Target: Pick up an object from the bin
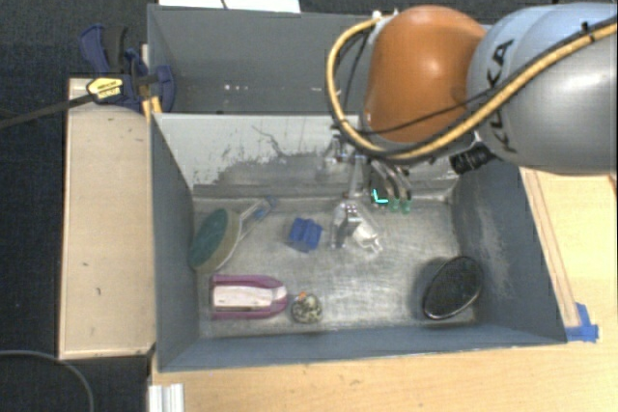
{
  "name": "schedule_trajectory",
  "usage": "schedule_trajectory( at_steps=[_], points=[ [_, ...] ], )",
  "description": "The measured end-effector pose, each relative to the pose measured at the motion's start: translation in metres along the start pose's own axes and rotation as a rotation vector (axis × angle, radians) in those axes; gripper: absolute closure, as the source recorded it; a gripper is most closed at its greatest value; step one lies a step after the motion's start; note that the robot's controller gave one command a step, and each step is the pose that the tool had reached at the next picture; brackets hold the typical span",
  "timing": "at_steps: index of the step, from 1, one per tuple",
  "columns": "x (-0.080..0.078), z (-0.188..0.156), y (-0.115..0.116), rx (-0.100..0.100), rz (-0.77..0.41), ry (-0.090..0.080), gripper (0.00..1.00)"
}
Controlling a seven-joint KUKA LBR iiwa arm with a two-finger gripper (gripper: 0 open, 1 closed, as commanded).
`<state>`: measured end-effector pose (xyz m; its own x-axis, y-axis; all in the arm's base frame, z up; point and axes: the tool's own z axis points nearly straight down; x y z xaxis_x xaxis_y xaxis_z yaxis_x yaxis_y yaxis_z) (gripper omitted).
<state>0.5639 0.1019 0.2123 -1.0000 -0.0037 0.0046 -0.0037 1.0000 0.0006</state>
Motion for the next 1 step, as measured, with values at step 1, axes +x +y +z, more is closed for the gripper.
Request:
schedule_trajectory(
  at_steps=[1],
  points=[
    [-0.0225, 0.1396, -0.0962, -0.004, 0.293, -0.011, 0.00]
  ],
)
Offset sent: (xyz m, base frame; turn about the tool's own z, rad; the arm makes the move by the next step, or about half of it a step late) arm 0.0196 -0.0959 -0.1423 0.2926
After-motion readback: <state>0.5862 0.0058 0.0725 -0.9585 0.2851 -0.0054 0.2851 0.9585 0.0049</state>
